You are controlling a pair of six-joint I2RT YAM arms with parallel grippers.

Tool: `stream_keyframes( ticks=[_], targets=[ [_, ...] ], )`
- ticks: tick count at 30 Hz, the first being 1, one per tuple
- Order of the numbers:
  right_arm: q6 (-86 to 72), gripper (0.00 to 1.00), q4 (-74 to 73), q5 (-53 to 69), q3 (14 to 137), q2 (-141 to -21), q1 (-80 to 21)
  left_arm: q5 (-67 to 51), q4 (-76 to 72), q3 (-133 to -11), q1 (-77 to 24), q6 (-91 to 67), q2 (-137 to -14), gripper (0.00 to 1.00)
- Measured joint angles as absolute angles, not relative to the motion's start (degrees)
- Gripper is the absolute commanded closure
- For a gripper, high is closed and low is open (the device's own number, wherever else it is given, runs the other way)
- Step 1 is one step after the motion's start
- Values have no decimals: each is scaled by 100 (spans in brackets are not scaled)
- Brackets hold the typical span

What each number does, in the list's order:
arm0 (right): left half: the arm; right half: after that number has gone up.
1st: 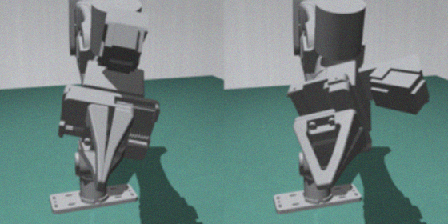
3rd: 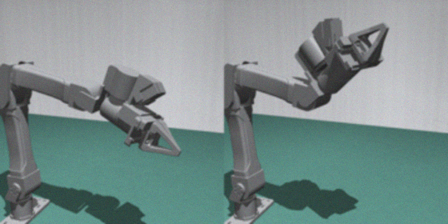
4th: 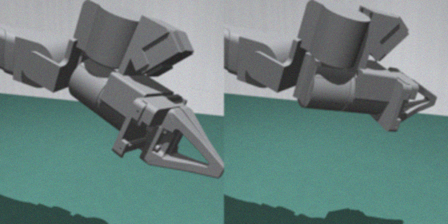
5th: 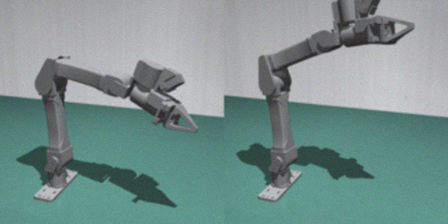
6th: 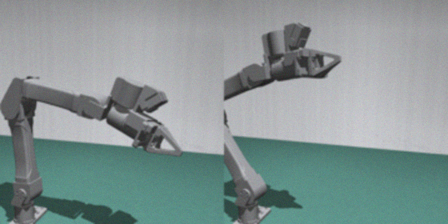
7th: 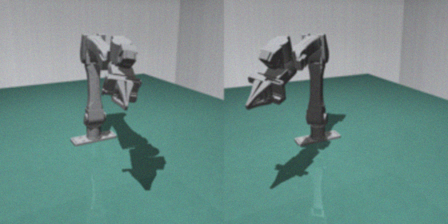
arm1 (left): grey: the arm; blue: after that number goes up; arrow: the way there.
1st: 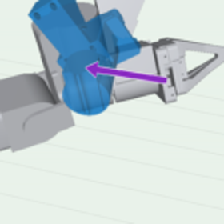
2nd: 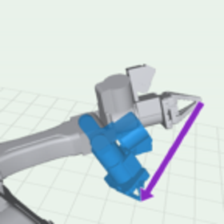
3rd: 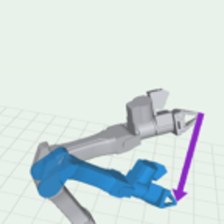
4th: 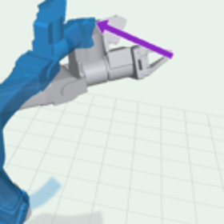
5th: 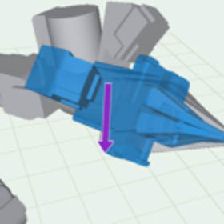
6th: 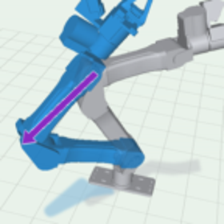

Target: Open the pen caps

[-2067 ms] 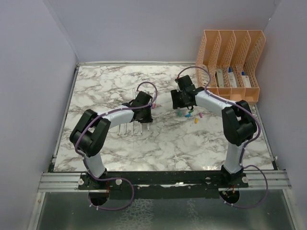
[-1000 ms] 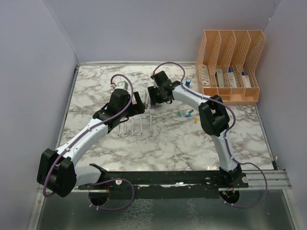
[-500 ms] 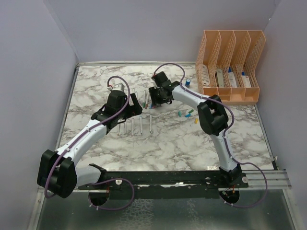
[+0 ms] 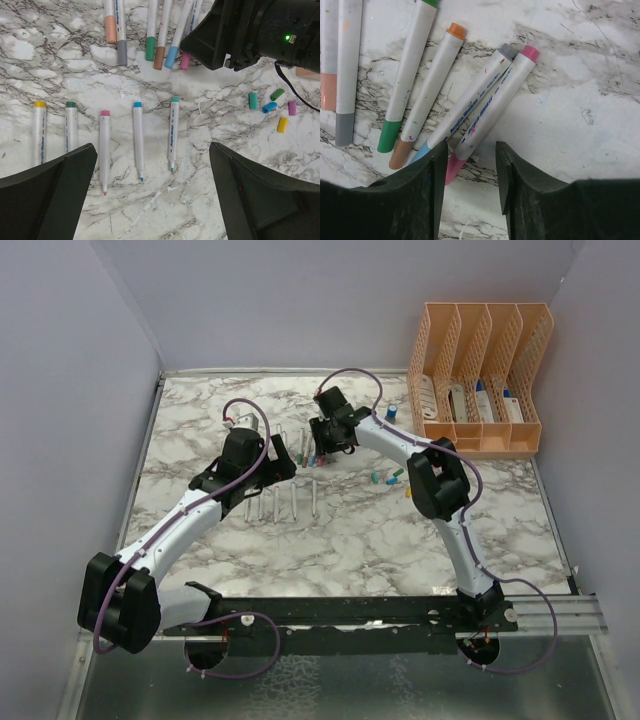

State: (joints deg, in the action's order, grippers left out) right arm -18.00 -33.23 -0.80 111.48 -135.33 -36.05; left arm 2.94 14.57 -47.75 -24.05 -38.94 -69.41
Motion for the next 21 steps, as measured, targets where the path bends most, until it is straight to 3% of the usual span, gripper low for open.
stream_keyframes(
  ticks=[6,17,21],
  targets=[
    [-1820,67,-3218,-235,10982,-13476,-3605,239,1420,-4775,-2399,-3918,-6943,1],
    [-1861,97,-3142,-620,10337,-13096,-3605,-23,1118,-4711,-2399,-3975,-7144,1],
    [-1949,99,-3057,-622,9988,-12870,-3551,-137,1048,-4713,-2397,-4001,-7317,1]
  ],
)
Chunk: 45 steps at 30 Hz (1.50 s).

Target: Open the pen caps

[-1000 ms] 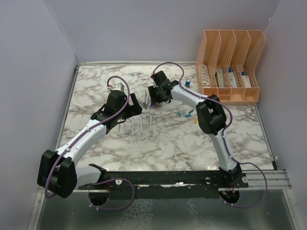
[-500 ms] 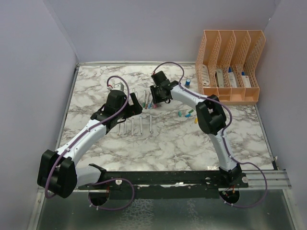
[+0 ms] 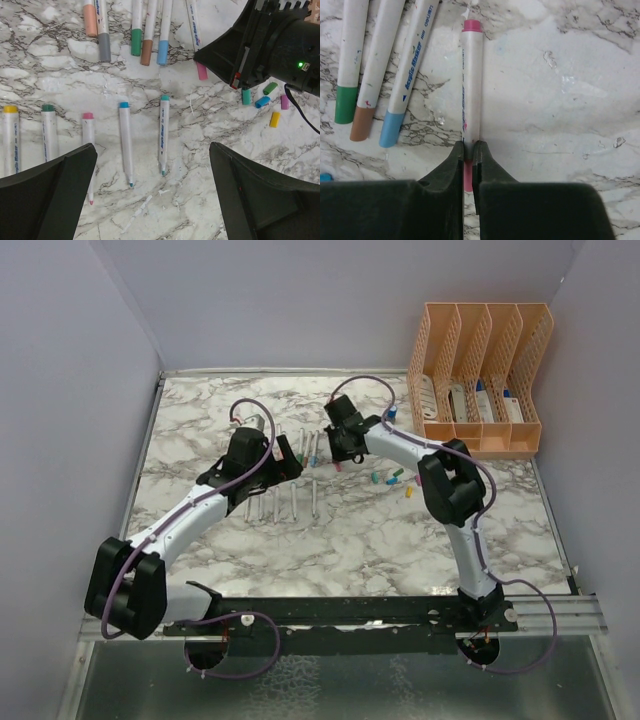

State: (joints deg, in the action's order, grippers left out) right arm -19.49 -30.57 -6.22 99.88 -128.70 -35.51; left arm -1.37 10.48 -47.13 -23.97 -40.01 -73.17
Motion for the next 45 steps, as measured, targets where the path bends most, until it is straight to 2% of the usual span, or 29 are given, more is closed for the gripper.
stream_keyframes(
  ticks=[10,16,31,37,45],
  targets=[
    [-2058,99,-2670,-62,8473,-11878,-3188,-250,548,-4746,-2397,-4298,-7708,2],
    [-2220,99,-2237,823,7804,-11233,-3155,-257,110,-5137,-2475,-4469,-8405,8],
    [-3234,99,-602,2335,6740,-10154,-3181,-250,-1100,-5489,-2950,-5162,-9448,28],
    [-3627,99,-207,2630,6628,-10119,-3181,-224,-1323,-5500,-2974,-5345,-9467,47],
    [-3935,99,143,2871,6552,-10110,-3181,-222,-1511,-5500,-2976,-5496,-9470,62]
  ],
)
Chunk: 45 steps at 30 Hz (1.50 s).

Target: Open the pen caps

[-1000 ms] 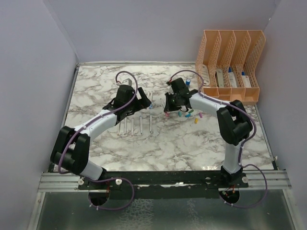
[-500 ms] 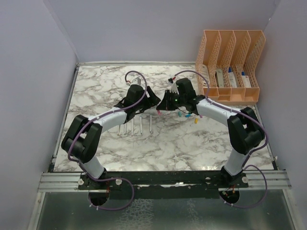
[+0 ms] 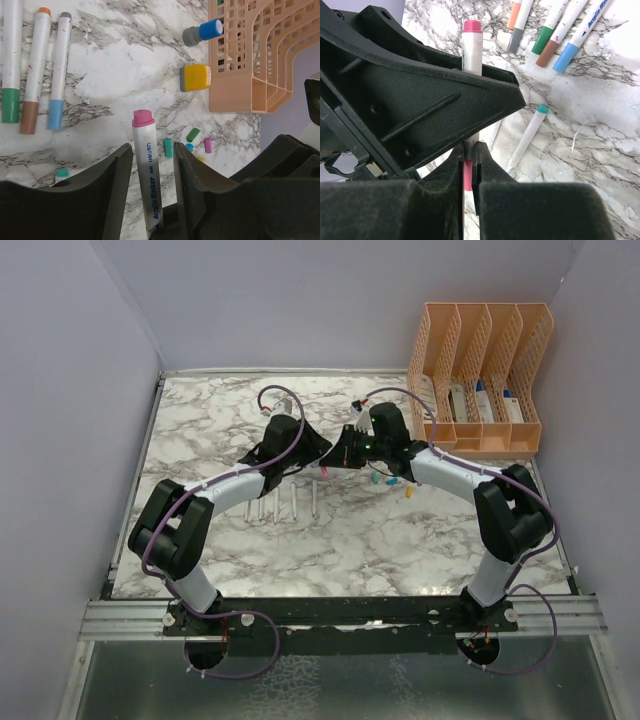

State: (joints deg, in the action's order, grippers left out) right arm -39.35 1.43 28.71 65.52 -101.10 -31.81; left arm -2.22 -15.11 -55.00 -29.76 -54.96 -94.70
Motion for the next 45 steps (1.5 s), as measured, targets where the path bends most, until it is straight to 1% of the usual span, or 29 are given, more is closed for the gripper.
stream_keyframes(
  ticks=[5,6,8,9,10,12,14,16,19,21,23,32,34,37,38,45],
  targets=[
    [-4038,99,259,2952,6549,-10110,-3181,-226,-1597,-5500,-2976,-5570,-9472,79],
    [-4049,99,285,2956,6549,-10110,-3181,-231,-1612,-5500,-2976,-5590,-9474,84],
    [-4069,99,314,2956,6549,-10110,-3181,-235,-1627,-5500,-2976,-5618,-9474,100],
    [-4073,98,318,2956,6549,-10110,-3181,-242,-1638,-5500,-2976,-5649,-9474,100],
    [-4073,92,318,2956,6549,-10110,-3181,-257,-1651,-5500,-2976,-5655,-9474,100],
    [-4073,73,320,2956,6549,-10110,-3179,-292,-1671,-5500,-2976,-5684,-9474,100],
    [-4062,60,331,2974,6552,-10110,-3181,-327,-1671,-5500,-2976,-5704,-9474,100],
    [-4016,54,279,3013,6556,-10110,-3181,-351,-1688,-5500,-2976,-5723,-9476,100],
    [-3966,53,220,3063,6558,-10119,-3181,-355,-1739,-5500,-2971,-5739,-9476,100],
    [-3946,53,196,3087,6558,-10121,-3181,-362,-1752,-5500,-2976,-5741,-9476,100],
    [-3920,56,172,3098,6560,-10123,-3181,-368,-1752,-5509,-2976,-5741,-9485,100],
    [-3870,75,150,3146,6560,-10138,-3181,-416,-1756,-5655,-2976,-5758,-9592,100],
    [-3870,82,150,3155,6560,-10160,-3181,-427,-1756,-5658,-2976,-5758,-9592,100],
    [-3872,97,158,3205,6569,-10186,-3181,-443,-1754,-5658,-2976,-5758,-9603,100],
    [-3870,98,150,3203,6571,-10193,-3181,-449,-1752,-5658,-2976,-5756,-9605,100],
    [-3868,99,126,3179,6582,-10204,-3155,-425,-1553,-5894,-2976,-5693,-9745,100]
  ],
)
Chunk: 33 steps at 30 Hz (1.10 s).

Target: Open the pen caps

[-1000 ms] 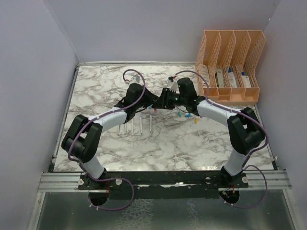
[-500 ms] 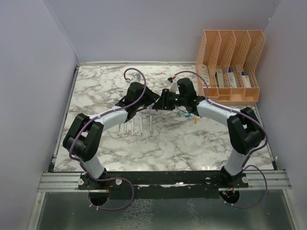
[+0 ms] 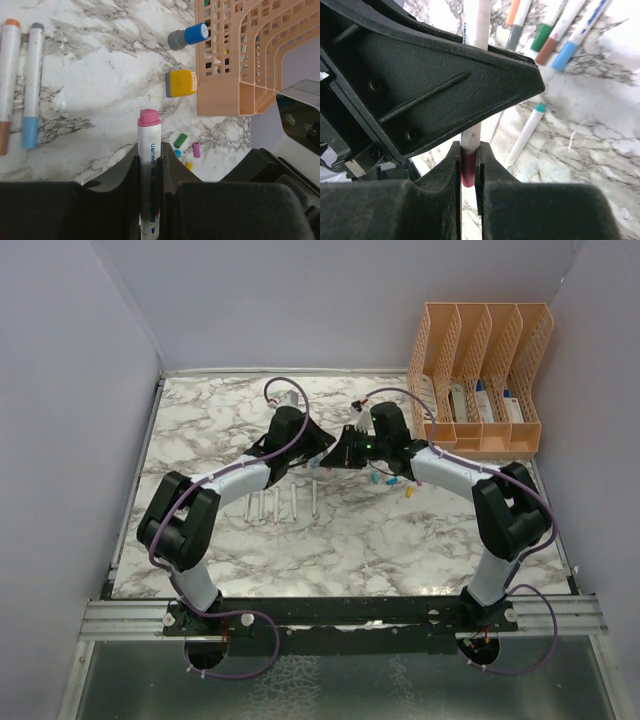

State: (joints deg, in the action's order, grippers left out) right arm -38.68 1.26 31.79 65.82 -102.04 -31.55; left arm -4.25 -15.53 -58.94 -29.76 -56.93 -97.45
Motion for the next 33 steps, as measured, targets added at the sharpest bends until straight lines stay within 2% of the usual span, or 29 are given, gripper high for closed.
stream_keyframes(
  ticks=[9,16,24,33],
  targets=[
    [-3688,99,-43,3074,6180,-9837,-3026,-379,-851,-7717,-2871,-5295,-10844,100],
    [-3544,99,-578,3225,5555,-9177,-3242,-325,-718,-8619,-2493,-5063,-11069,100],
    [-2884,99,-1699,1911,6128,-8958,-3085,-838,432,-8726,-2467,-4357,-11069,100],
    [-2255,99,-2150,1044,6895,-9290,-2193,-987,1649,-7800,-3083,-3553,-10805,100]
  ],
)
